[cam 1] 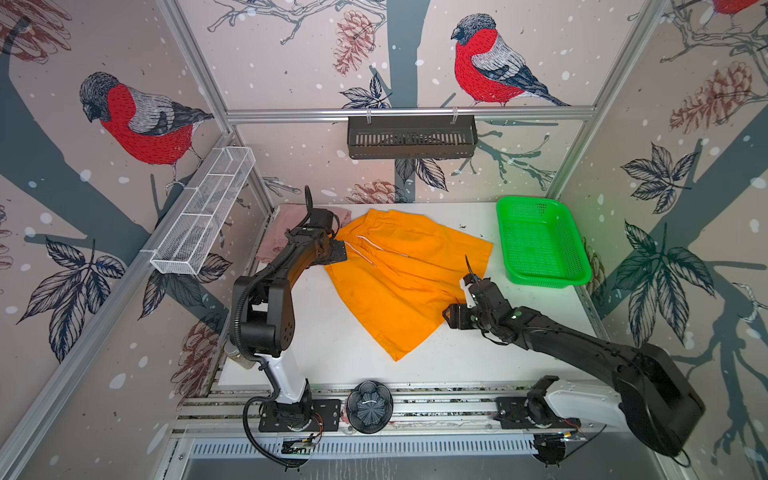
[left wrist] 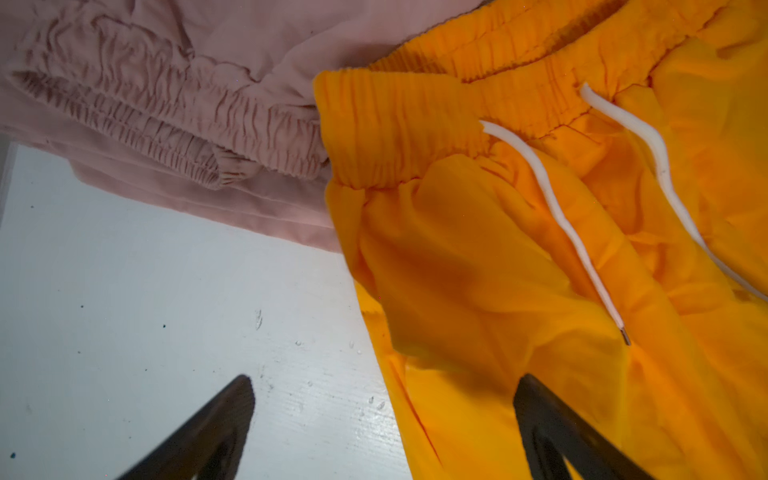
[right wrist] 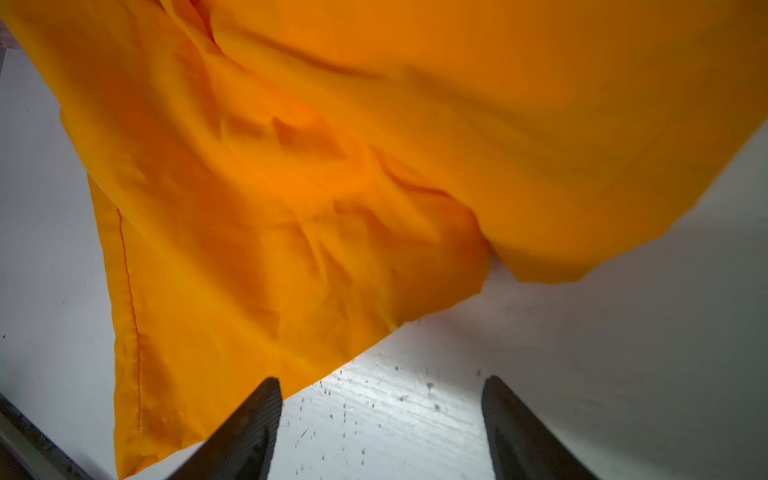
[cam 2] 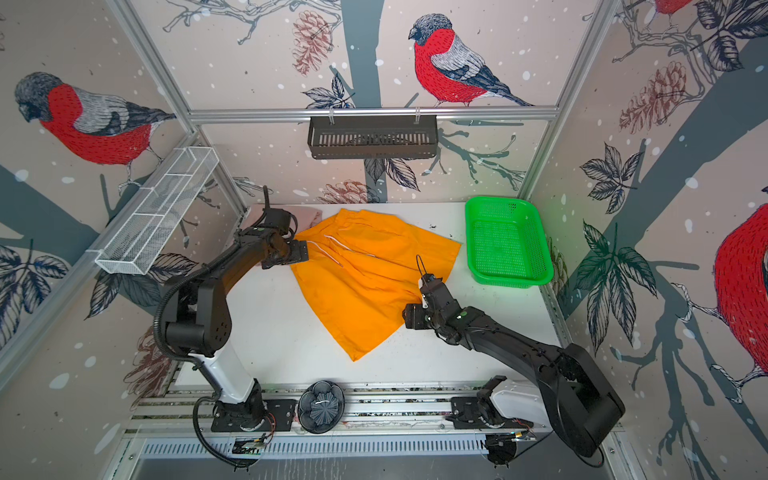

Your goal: Fold and stack the shorts

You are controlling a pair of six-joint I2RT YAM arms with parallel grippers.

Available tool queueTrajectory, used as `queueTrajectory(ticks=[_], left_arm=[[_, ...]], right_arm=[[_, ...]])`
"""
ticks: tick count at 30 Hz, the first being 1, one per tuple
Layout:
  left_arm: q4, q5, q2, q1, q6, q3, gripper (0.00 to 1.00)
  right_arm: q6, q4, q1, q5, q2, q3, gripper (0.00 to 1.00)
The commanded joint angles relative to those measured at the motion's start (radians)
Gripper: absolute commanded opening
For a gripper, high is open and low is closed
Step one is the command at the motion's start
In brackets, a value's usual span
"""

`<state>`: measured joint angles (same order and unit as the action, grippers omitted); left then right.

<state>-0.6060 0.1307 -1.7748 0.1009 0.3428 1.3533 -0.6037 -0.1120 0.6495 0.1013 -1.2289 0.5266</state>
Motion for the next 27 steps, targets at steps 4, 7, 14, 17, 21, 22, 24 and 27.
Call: queueTrajectory(ticks=[4, 7, 14, 17, 21, 22, 24, 27], left_arm=[[0.172, -0.052, 0.088, -0.045, 0.04, -0.077, 0.98], [0.164, -0.058, 0.086, -0.046, 0.026, -0.077, 0.98], [0.246, -0.171, 0.109, -0.044, 0.038, -0.218, 0.78], [0.279, -0.219, 0.12, -0.045, 0.052, -0.279, 0.52], [0.324, -0.281, 0.15, -0.045, 0.079, -0.35, 0.1], [0.338, -0.307, 0.16, -0.044, 0.087, -0.384, 0.04], [0.381, -0.373, 0.193, -0.041, 0.117, -0.457, 0.0], [0.428, -0.412, 0.264, -0.009, 0.174, -0.573, 0.0]], right_arm=[[-0.048, 0.166, 0.003, 0.024, -0.121, -0.03, 0.71], [-0.023, 0.18, -0.031, 0.026, -0.162, -0.008, 0.52], [0.091, 0.127, -0.148, 0.033, -0.245, 0.09, 0.23], [0.12, 0.132, -0.194, 0.067, -0.266, 0.124, 0.11], [0.153, 0.122, -0.232, 0.09, -0.298, 0.173, 0.04], [0.162, 0.114, -0.244, 0.091, -0.307, 0.187, 0.04], [0.186, 0.098, -0.278, 0.095, -0.334, 0.22, 0.04], [0.22, 0.056, -0.332, 0.096, -0.373, 0.269, 0.04]])
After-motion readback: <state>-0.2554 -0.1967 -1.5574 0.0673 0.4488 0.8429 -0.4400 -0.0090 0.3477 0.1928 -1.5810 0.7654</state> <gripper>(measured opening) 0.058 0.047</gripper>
